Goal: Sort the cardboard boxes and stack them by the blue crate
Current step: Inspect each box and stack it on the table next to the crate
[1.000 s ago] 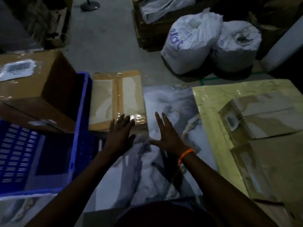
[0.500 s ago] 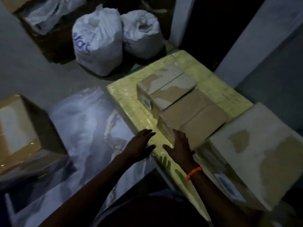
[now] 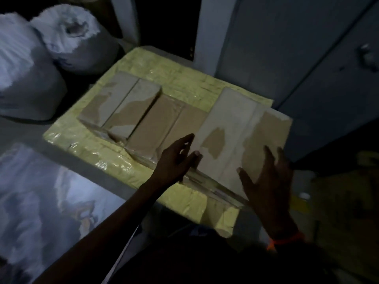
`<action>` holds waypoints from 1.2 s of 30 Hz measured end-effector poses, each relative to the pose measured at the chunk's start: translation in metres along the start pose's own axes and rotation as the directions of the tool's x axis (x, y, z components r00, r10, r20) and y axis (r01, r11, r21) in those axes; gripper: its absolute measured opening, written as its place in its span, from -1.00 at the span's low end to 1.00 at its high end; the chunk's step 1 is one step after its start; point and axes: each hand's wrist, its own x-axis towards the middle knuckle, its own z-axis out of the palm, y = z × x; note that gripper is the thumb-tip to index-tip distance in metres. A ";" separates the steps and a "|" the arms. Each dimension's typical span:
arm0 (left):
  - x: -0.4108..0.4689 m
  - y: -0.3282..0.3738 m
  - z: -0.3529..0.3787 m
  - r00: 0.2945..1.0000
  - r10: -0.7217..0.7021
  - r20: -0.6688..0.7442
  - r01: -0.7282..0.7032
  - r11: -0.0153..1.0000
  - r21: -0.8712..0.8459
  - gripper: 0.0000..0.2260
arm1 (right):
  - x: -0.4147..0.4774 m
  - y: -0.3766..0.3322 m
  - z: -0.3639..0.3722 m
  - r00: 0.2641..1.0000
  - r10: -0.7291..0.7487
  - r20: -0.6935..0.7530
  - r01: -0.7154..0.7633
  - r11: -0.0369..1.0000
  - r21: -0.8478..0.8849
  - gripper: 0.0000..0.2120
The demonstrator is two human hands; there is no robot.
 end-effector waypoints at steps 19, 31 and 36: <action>-0.161 0.008 -0.108 0.908 -0.170 -0.383 0.054 0.954 -0.296 -0.45 | -0.058 -0.090 0.002 0.925 -0.169 0.341 -0.097 0.761 0.641 -0.18; -0.390 -0.059 -0.104 0.433 -0.400 -0.808 0.083 0.910 -0.407 -0.46 | -0.141 -0.208 0.094 0.438 -0.645 0.626 0.164 0.742 0.650 -0.15; -0.416 -0.094 -0.064 0.249 -0.552 -0.796 0.078 0.830 -0.552 -0.50 | -0.153 -0.217 0.129 0.226 -0.657 0.720 0.264 0.752 0.604 -0.07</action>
